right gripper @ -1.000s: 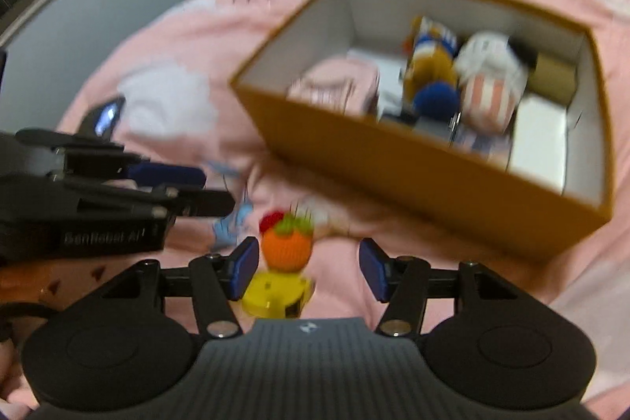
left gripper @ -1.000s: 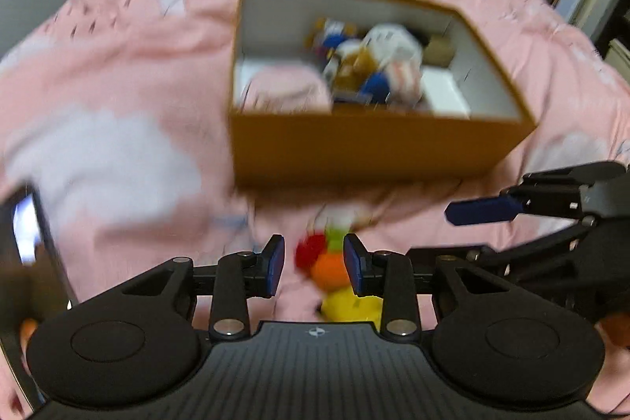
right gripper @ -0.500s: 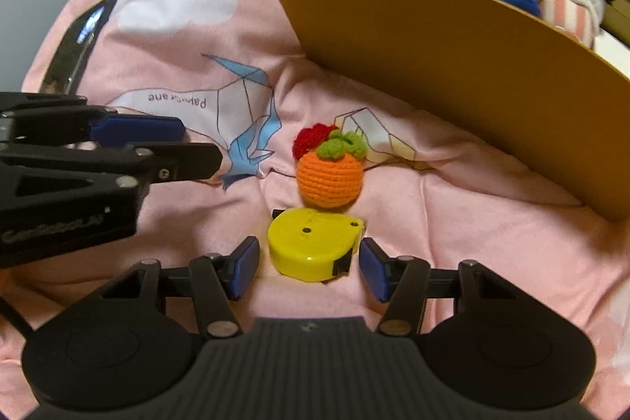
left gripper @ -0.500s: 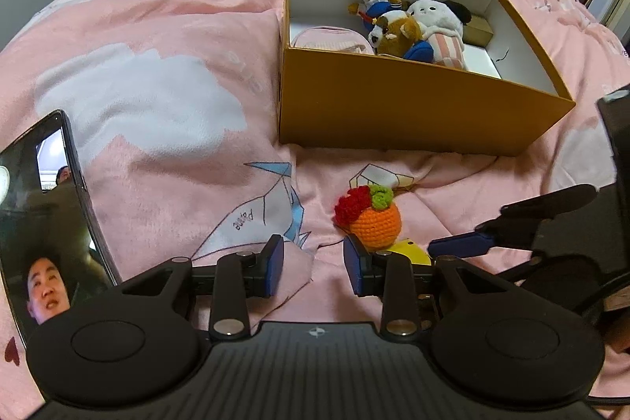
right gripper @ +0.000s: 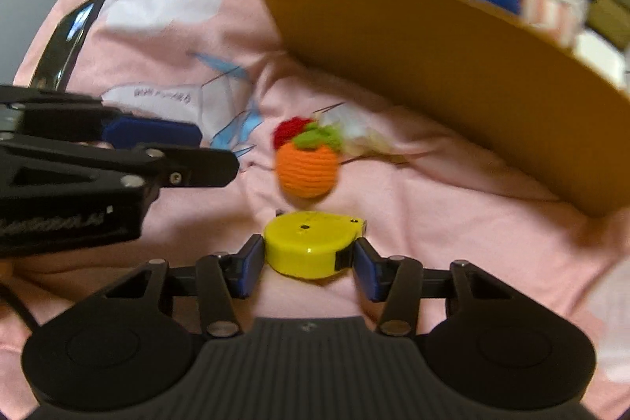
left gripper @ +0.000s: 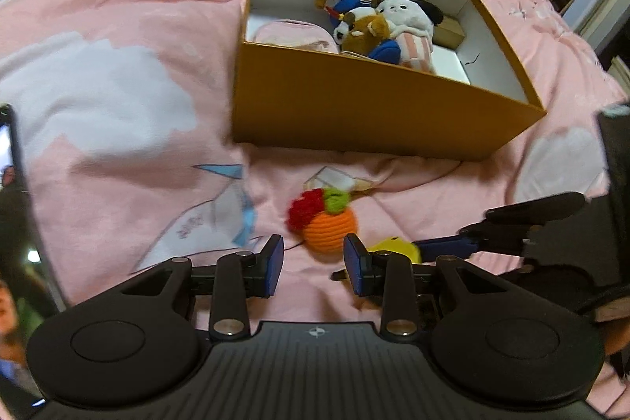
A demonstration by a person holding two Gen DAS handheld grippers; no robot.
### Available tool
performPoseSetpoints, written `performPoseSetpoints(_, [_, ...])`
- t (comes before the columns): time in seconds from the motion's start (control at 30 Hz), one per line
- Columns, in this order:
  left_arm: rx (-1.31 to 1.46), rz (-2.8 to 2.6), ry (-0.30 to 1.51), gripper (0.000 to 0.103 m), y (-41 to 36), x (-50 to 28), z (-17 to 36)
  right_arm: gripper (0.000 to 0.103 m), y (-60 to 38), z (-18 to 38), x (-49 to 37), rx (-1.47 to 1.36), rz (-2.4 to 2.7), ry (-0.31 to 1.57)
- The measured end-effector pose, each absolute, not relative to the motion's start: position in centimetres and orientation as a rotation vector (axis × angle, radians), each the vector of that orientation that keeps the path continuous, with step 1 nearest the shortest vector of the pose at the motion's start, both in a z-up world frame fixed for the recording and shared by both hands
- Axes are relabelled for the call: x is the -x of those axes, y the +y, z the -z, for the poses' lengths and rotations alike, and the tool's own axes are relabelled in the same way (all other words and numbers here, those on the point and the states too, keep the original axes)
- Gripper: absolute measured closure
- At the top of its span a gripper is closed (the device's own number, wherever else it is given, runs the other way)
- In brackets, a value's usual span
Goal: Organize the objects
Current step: 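Withdraw both grippers from the box toward the crocheted fruit and yellow tape measure, then grasp the crocheted orange fruit with the left gripper while the right gripper grasps the yellow tape measure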
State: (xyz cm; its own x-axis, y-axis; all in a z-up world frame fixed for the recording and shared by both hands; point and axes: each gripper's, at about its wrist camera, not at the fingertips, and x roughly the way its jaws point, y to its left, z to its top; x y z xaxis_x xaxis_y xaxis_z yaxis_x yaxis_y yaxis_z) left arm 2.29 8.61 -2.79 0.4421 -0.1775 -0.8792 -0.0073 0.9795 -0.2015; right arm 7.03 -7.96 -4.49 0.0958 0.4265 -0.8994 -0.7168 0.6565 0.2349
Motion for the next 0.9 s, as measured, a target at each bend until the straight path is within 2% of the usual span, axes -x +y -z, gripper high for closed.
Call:
performPoseSetpoints(0.07, [0.200, 0.107, 1.115, 0.055, 8.2, -3.0, 3.0, 0.052, -9.2, 3.7, -7.5, 0.300, -0.813, 1.167])
performPoseSetpoints(0.23, [0.154, 0.092, 1.158, 0.048, 6.4, -5.1, 4.2, 0.052, -11.6, 3.5, -9.6, 0.274, -0.693, 1.128])
performPoseSetpoints(0.67, [0.221, -0.027, 1.257, 0.048, 6.2, -7.6, 8.1, 0.051, -13.4, 7.0, -11.1, 0.175, -0.708, 1.287])
performPoseSetpoints(0.8, [0.270, -0.049, 1.270, 0.052, 6.9, -7.8, 8.6, 0.050, -13.5, 7.2, -11.6, 0.130, -0.716, 1.314])
performPoseSetpoints(0.83, [0.286, -0.056, 1.272, 0.057, 7.1, -7.8, 8.5, 0.050, -13.5, 7.1, -11.7, 0.128, -0.726, 1.320])
performPoseSetpoints(0.9, [0.289, -0.043, 1.273, 0.058, 7.2, -7.6, 8.2, 0.050, -13.7, 6.8, -12.2, 0.097, -0.732, 1.327])
